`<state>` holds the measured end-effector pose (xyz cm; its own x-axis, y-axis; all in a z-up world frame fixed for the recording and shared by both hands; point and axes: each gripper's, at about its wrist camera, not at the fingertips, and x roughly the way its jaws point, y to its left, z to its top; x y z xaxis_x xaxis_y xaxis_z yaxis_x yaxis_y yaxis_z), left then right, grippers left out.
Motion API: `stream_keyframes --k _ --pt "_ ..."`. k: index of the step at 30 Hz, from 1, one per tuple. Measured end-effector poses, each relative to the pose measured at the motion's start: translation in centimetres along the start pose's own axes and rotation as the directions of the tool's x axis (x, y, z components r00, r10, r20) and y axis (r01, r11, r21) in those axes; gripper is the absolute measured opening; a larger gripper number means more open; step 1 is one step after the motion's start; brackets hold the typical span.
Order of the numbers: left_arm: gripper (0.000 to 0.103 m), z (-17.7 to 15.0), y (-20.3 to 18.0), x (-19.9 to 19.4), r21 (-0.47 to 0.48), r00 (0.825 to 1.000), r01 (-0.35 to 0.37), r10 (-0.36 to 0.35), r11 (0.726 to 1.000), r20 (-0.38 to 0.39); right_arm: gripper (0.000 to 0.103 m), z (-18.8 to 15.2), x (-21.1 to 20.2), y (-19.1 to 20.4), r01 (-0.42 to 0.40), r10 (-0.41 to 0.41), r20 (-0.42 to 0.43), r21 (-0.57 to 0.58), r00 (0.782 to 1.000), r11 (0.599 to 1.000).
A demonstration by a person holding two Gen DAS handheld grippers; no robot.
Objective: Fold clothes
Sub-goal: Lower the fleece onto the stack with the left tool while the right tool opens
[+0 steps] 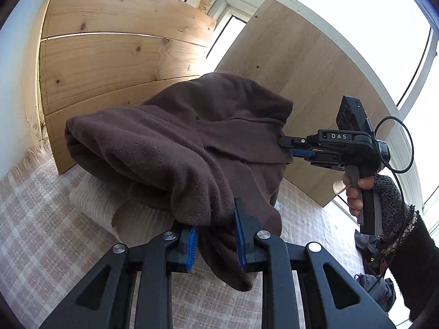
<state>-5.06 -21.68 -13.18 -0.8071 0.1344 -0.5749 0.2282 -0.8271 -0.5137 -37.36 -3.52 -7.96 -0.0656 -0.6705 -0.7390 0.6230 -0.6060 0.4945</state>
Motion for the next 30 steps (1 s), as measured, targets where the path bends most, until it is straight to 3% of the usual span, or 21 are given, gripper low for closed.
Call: stream_keyframes --k 2,4,5,8,10,13,14,15,17,21,26,28,30 --pt "0.021 0.0 -0.4 -0.7 -0.006 0.999 0.013 -0.013 1.000 0.033 0.005 1.4 -1.4 2.0 0.010 -0.007 0.035 -0.077 0.999 0.997" --pt "0.021 -0.3 -1.1 -0.9 -0.001 0.998 0.019 -0.019 1.000 0.068 0.005 3.1 -2.5 4.2 0.014 -0.005 0.058 -0.160 0.998 0.987" --pt "0.022 -0.6 -1.5 -0.7 0.006 0.996 0.018 -0.018 1.000 0.082 0.005 3.8 -2.5 4.9 0.062 -0.050 0.062 -0.198 0.997 0.978" --pt "0.023 -2.5 -1.8 2.5 0.037 1.000 -0.029 0.028 0.999 0.011 0.005 4.5 -0.9 4.6 0.175 -0.176 0.016 -0.243 0.984 0.954" --pt "0.024 -3.2 -1.0 3.3 0.031 0.999 -0.036 0.037 0.999 -0.029 0.009 3.7 0.1 3.0 0.162 -0.176 -0.063 -0.178 0.982 0.970" --pt "0.026 -2.6 -0.1 2.2 0.033 0.999 -0.011 0.012 0.999 -0.050 0.030 0.9 -0.9 1.5 0.132 -0.136 -0.035 -0.097 0.990 0.987" --pt "0.026 -2.3 -0.1 1.8 0.043 0.998 -0.001 0.003 0.999 -0.057 0.045 -0.2 -1.2 0.8 0.109 -0.110 -0.014 -0.047 0.994 0.993" --pt "0.026 -2.0 0.0 1.5 0.052 0.998 0.009 -0.006 0.999 -0.064 0.049 -1.3 -1.1 -0.1 0.075 -0.075 0.006 0.004 0.997 0.997" --pt "0.026 -1.5 0.2 0.9 0.067 0.997 0.021 -0.016 0.998 -0.074 0.049 -2.5 -0.5 -1.0 0.013 -0.015 0.027 0.086 1.000 0.996" --pt "0.026 -1.1 0.1 0.6 0.077 0.997 0.022 -0.016 0.997 -0.077 0.049 -3.0 1.8 -1.9 0.054 -0.058 0.029 0.133 0.998 0.990" --pt "0.024 -1.1 0.1 0.7 0.069 0.996 0.022 -0.016 0.997 -0.087 0.049 -2.2 3.3 -2.1 0.023 -0.030 0.053 0.136 0.998 0.991" --pt "0.024 -1.3 0.1 0.7 0.065 0.996 0.026 -0.020 0.998 -0.085 0.043 -2.3 3.0 -1.8 0.005 -0.014 0.077 0.109 0.997 0.994" --pt "0.023 -1.4 0.3 0.8 0.052 0.996 0.034 -0.030 0.998 -0.085 0.030 -2.5 2.0 -1.2 0.019 -0.027 0.109 0.072 0.994 0.997"
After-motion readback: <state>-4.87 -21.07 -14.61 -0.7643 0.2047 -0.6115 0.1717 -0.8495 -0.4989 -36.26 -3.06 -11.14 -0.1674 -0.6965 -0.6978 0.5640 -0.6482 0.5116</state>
